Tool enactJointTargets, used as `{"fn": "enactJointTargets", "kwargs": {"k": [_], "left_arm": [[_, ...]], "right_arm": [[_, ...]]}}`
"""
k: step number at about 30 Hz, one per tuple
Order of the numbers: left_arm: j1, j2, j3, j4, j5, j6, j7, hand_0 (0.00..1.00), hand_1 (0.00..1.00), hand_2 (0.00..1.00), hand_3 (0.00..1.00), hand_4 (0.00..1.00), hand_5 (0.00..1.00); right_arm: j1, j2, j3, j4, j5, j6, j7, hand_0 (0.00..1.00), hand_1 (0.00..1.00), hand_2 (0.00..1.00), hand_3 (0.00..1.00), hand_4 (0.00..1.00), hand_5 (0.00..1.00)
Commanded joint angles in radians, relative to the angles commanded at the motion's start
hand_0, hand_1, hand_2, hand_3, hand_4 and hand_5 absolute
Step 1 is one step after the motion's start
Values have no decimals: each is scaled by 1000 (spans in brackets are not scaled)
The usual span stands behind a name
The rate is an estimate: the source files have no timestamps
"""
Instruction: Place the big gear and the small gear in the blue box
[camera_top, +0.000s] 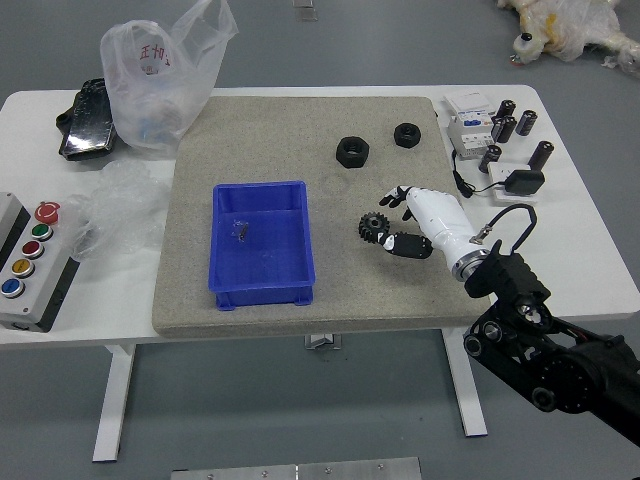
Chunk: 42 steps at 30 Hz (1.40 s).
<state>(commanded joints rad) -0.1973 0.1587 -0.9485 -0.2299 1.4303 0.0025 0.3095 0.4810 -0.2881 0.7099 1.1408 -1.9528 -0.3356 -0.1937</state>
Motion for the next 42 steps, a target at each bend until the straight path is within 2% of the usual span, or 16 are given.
{"fn": "enactJointTargets", "kwargs": {"k": [10,11,16,17,22,23,28,29,34,35,37,42], "left_arm": [[2,-1,-9,0,6,0,3,754,715,697,817,752,563],[2,-2,-9,0,6,0,3,753,714,696,815,751,562],[2,-4,-7,0,4,0,3,753,714,696,815,751,562],[2,-4,-7,0,4,0,2,753,714,696,815,750,560],[3,-4,-5,0,2,0,0,753,714,696,815,750,560],[3,-4,-4,0,1,0,0,752,713,695,813,750,560],[2,-5,0,0,-3,1,-3,752,713,695,813,750,560],[2,-5,0,0,-3,1,-3,752,712,693,813,747,558],[2,-5,-1,0,-3,2,-4,752,712,693,813,747,558],[2,-5,-1,0,-2,2,-4,751,712,693,812,746,560],[3,-5,-1,0,-3,2,-4,751,712,693,812,746,560],[4,-4,-8,-1,3,1,-3,750,711,693,812,746,562]], "right_arm": [[6,-7,-15,-36,-10,22,-16,334,518,651,670,739,339],[6,-6,-18,-39,-9,24,-18,335,520,656,672,778,361],[6,-5,-37,-60,1,33,-27,335,520,656,672,778,361],[7,-5,-42,-65,4,34,-28,336,522,569,651,631,292],[8,-4,-62,-79,28,26,-26,336,522,569,651,631,292],[9,-3,-65,-80,33,22,-25,355,481,436,499,265,150],[12,4,-76,-80,47,-3,-16,355,481,436,499,265,150],[12,5,-77,-80,49,-7,-15,347,459,347,354,237,65],[13,7,-77,-82,57,-19,-9,347,459,347,354,237,65],[13,7,-75,-80,58,-21,-7,344,452,334,345,197,65],[16,4,-72,-74,58,-23,-7,344,452,334,345,197,65],[48,-14,-64,1,46,-22,-22,346,453,337,343,187,61]]}}
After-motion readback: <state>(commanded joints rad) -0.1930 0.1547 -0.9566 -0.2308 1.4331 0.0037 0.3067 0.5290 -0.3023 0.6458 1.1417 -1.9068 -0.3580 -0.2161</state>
